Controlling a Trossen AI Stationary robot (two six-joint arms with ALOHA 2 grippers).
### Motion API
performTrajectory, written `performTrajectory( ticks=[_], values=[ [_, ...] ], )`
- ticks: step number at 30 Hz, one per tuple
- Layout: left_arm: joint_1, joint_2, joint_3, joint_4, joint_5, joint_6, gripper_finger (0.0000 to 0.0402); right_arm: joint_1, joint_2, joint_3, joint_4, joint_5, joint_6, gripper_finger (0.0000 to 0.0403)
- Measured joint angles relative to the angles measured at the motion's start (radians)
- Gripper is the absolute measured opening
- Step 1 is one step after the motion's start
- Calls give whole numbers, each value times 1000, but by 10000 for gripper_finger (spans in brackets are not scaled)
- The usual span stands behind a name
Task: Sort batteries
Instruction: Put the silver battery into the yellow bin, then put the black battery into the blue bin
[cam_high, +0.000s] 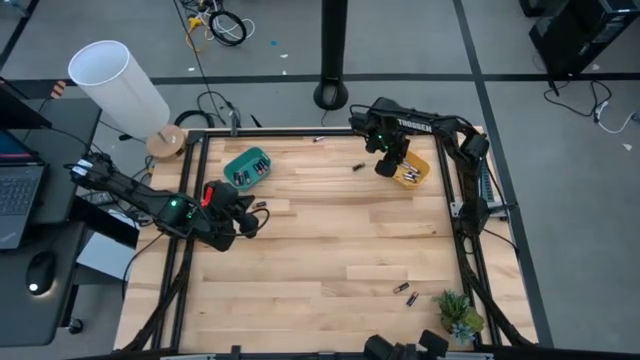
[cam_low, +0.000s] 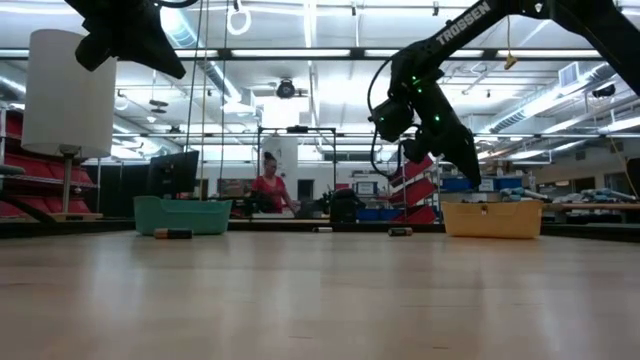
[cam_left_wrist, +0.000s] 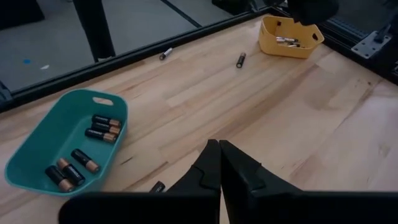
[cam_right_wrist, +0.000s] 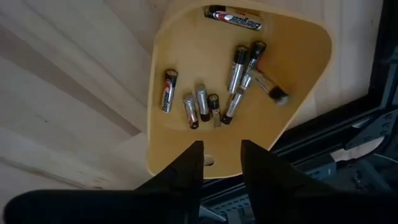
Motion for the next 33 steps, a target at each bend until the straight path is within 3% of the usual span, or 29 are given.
performTrajectory(
  ticks=[7,13,18,22,26,33],
  values=[
    [0,0,0,-1,1,0,11,36,-3,0,0,-4,7,116],
    [0,0,0,2,99,-6,11,135,-79,0,65,-40,43,116],
    [0,0,0,56,184,-8,11,268,-216,-21,153,-247,64,114],
    [0,8,0,99,183,-3,11,437,-395,-141,342,-329,71,114],
    [0,47,0,123,109,-1,11,637,-571,-328,535,-398,140,114],
    [0,160,0,283,67,-1,11,962,-749,-696,807,-382,284,118]
  ],
)
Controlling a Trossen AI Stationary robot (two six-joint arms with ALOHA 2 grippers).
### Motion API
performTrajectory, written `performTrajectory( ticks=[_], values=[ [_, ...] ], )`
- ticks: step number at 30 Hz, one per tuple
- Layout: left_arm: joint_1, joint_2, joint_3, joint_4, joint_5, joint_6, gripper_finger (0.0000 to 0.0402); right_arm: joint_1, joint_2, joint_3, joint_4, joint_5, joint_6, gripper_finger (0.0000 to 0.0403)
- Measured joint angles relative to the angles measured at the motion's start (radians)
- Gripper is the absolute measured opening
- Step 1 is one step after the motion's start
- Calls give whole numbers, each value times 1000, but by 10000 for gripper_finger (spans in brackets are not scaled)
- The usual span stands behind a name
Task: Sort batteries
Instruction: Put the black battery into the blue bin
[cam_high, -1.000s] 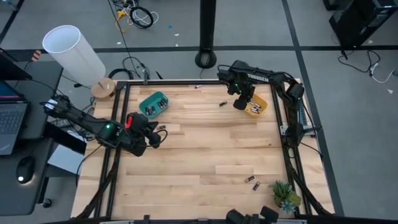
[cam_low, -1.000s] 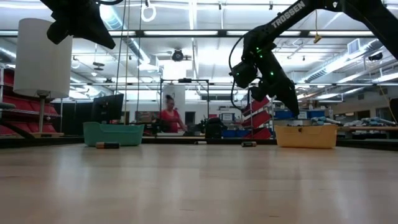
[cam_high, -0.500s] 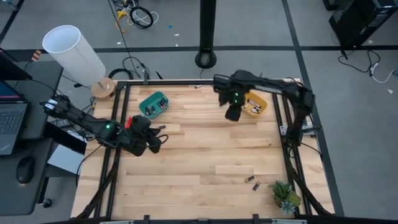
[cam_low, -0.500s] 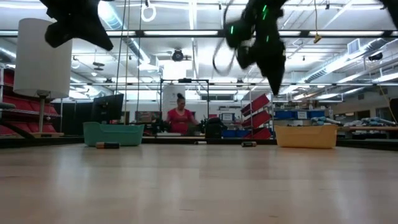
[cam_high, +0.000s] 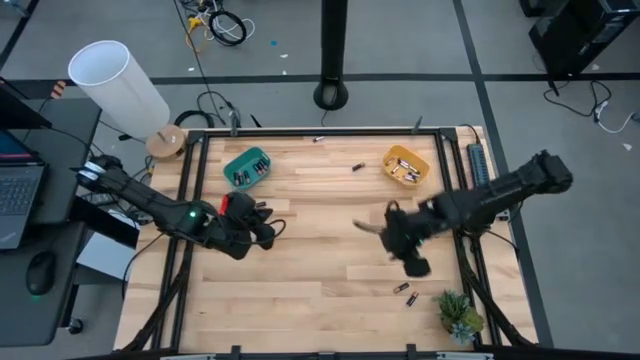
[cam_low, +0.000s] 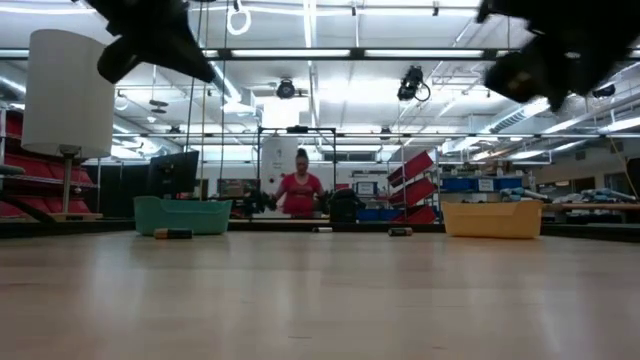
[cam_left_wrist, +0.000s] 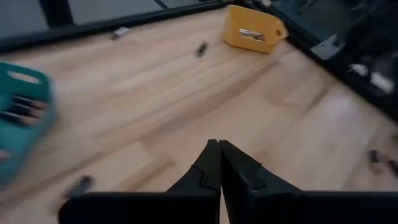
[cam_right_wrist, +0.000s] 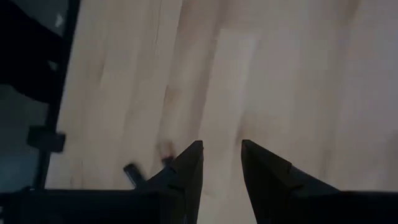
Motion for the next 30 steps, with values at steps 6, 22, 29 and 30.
performTrajectory(
  ticks=[6,22,29,30],
  values=[
    [0,86,0,259,59,-2,11,151,-5,-172,193,48,76,121],
    [-4,259,175,402,-17,-78,11,379,-3,-450,677,257,101,228],
    [-9,326,315,301,-40,-76,11,362,-3,-537,857,285,83,226],
    [-10,332,330,292,-40,-75,11,356,-3,-539,874,285,82,224]
  ],
)
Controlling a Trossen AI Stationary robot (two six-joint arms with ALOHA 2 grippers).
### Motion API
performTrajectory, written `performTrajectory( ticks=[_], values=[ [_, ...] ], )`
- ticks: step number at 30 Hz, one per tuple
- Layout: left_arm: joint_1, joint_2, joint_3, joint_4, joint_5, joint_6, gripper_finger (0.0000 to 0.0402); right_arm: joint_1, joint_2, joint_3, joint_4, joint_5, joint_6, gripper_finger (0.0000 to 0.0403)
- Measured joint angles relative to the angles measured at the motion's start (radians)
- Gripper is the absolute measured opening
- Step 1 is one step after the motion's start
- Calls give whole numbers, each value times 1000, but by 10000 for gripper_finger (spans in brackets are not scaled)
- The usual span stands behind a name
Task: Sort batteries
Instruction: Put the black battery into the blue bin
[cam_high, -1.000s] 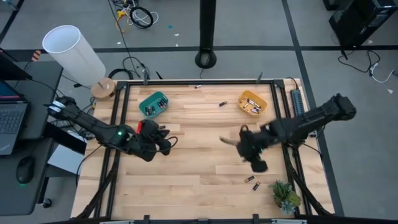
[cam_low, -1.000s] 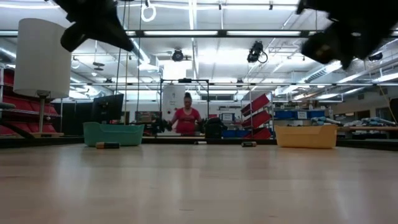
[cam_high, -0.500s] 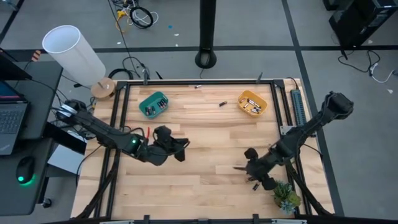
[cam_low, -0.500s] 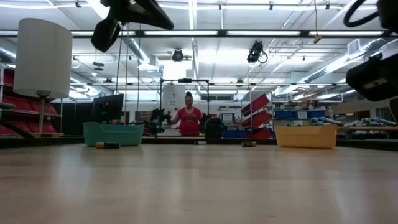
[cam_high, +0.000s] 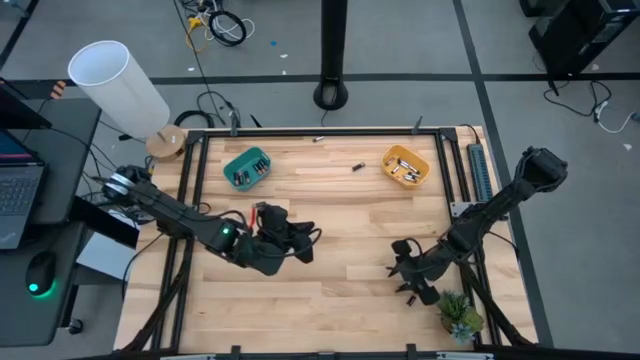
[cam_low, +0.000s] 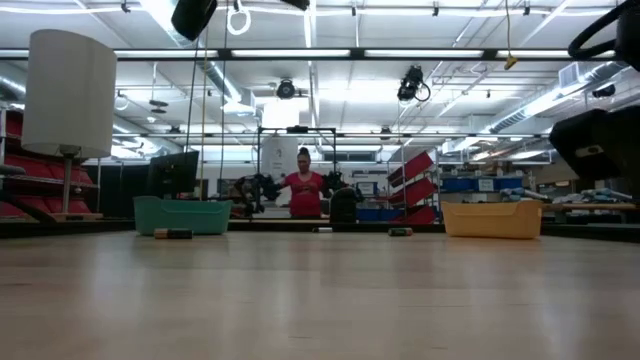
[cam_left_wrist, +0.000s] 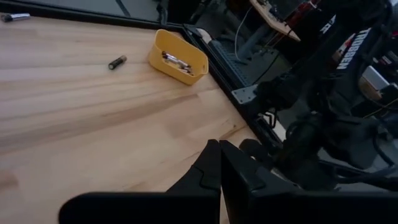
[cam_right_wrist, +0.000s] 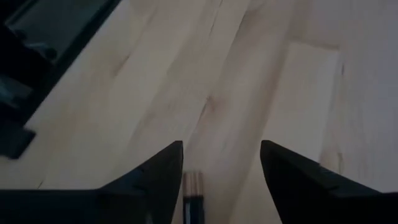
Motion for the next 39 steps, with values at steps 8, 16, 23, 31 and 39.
performTrajectory(
  ticks=[8,16,23,31,39],
  values=[
    [-1,16,26,-33,-1,0,11,-51,91,32,137,8,-37,217],
    [-6,16,26,-42,3,-3,11,-1,194,69,158,19,-53,217],
    [-12,16,26,-52,19,-3,11,103,231,61,138,92,-45,207],
    [-12,16,26,-54,25,-3,11,124,227,-20,185,114,34,175],
    [-12,16,26,-54,63,-3,11,123,224,-61,222,108,34,100]
  ],
)
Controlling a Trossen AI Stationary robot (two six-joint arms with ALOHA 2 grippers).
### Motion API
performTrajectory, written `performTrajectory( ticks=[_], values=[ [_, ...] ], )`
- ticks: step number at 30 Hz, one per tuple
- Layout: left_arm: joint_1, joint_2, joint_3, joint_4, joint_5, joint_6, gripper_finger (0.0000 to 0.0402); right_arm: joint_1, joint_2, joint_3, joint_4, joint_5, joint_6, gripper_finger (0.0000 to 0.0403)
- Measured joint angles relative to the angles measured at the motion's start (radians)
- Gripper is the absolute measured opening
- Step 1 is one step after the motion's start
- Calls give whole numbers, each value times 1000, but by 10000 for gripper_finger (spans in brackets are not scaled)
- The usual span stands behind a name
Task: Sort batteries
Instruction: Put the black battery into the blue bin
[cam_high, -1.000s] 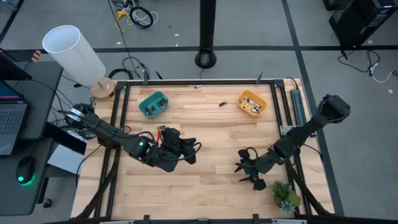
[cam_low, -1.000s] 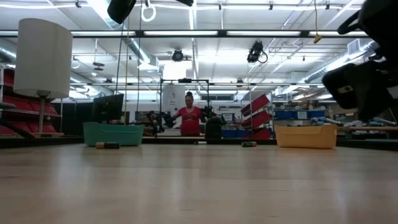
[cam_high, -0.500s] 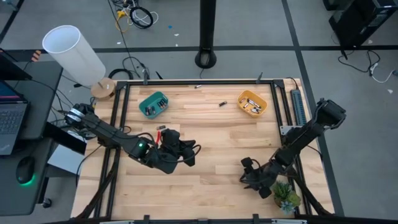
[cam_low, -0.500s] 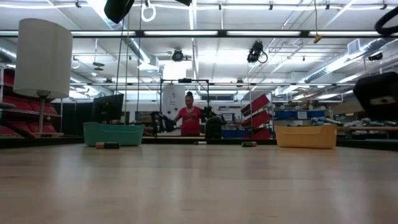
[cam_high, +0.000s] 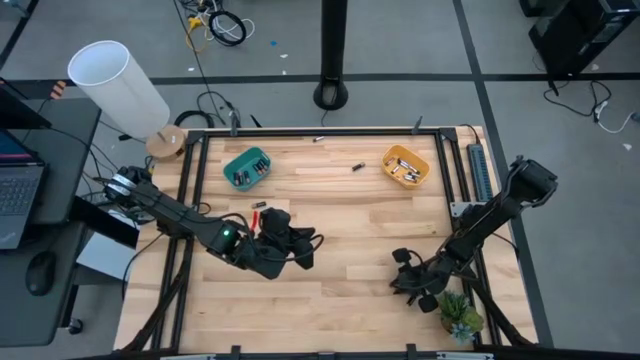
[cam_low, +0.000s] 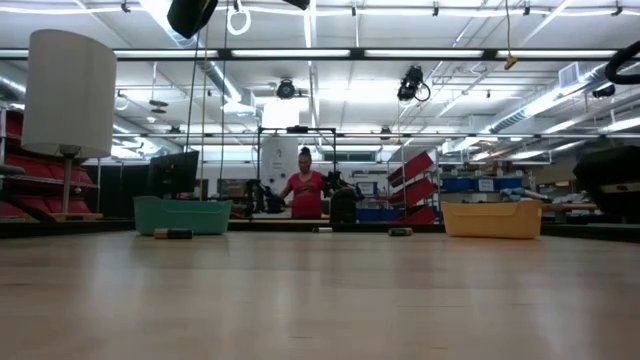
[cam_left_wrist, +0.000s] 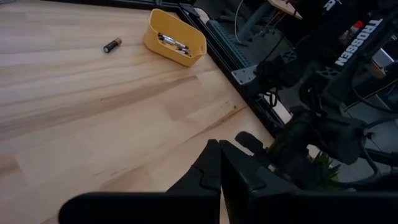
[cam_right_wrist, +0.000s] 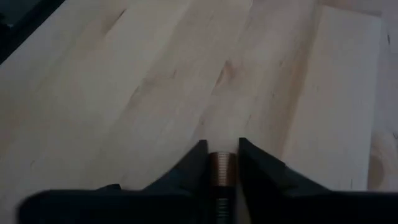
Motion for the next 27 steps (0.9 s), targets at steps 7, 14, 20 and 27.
performTrajectory(
  ticks=[7,14,20,27],
  values=[
    [0,0,0,0,24,0,11,-17,-1,-11,0,-16,-23,48],
    [0,0,0,0,24,0,11,-86,2,-6,22,-48,-57,48],
    [2,0,0,0,90,-32,11,-175,7,23,36,-21,-102,48],
    [2,0,0,-42,101,25,23,-315,-53,93,61,-11,-95,48]
  ],
)
